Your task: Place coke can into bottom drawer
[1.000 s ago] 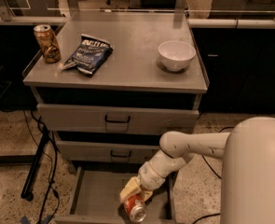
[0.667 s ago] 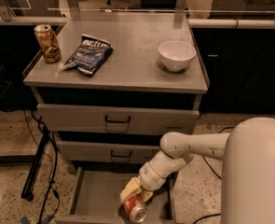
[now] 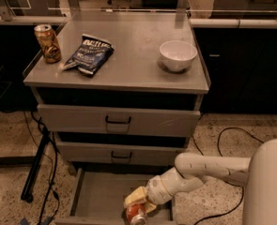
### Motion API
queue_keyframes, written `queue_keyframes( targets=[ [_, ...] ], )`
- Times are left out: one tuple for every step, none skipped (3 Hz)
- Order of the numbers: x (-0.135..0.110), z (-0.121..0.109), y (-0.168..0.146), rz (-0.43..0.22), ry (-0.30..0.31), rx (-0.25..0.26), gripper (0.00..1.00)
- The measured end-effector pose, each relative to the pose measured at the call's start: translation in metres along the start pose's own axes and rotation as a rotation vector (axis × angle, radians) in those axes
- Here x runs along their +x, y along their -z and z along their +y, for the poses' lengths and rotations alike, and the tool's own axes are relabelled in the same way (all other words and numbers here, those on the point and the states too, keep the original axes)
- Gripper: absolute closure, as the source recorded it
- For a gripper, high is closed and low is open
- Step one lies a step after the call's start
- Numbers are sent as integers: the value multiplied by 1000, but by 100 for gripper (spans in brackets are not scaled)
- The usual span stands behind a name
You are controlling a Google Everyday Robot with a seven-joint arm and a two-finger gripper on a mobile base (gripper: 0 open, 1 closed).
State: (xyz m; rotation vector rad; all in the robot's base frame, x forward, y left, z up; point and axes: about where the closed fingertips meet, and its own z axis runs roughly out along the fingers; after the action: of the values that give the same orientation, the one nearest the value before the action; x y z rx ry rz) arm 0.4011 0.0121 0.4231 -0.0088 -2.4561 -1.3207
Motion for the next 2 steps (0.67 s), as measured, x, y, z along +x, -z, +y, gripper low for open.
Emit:
queue_keyframes(
  targets=[
    [-5, -24, 10, -158, -72, -62, 100],
    [-5, -24, 10, -158, -72, -62, 100]
  ],
)
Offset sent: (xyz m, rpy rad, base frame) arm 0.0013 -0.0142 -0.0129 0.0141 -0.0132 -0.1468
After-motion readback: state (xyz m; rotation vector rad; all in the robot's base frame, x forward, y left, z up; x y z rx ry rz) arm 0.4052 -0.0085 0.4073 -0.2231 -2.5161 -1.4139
